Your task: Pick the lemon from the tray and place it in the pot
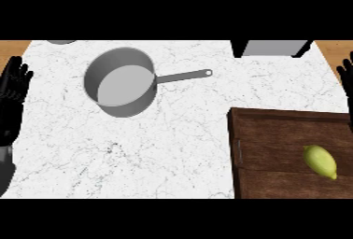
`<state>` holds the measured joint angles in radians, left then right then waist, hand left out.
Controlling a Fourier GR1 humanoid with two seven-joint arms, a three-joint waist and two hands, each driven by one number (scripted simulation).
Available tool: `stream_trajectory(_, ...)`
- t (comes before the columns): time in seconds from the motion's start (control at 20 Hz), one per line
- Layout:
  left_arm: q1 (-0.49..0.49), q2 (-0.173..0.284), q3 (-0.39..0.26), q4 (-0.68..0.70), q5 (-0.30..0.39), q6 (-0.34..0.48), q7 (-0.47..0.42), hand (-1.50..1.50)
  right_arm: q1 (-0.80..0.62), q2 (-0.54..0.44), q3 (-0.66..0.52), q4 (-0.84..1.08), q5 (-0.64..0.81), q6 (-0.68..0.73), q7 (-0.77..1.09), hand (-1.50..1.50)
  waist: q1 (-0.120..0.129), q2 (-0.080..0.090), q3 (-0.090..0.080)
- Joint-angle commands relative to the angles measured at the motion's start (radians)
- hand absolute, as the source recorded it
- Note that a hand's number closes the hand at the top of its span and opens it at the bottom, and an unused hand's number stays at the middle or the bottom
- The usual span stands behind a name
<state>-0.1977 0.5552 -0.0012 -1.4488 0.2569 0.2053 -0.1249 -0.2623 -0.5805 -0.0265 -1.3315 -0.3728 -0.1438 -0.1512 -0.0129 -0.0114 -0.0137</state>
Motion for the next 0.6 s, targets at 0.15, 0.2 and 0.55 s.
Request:
stream_trajectory(0.15, 0.134, -0.038, -0.051, 0.037, -0.071, 0.052, 0.059, 0.0, 0.269, -0.013, -0.146, 0.076, -0.161, 0.281, -0.25, 1.5, -0.017, 0.011, 0.019)
stream_trajectory(0.2, 0.146, -0.013, -0.042, 0.078, -0.087, 0.055, 0.075, 0.0, 0.3, -0.009, -0.162, 0.089, -0.192, 0.34, -0.288, 1.5, -0.027, 0.012, 0.02)
stream_trajectory(0.55, 0.204, -0.014, -0.063, 0.042, -0.062, 0.028, 0.144, 0.0, 0.42, 0.069, -0.325, 0.15, 0.045, 0.05, -0.896, -1.5, -0.033, 0.005, 0.024)
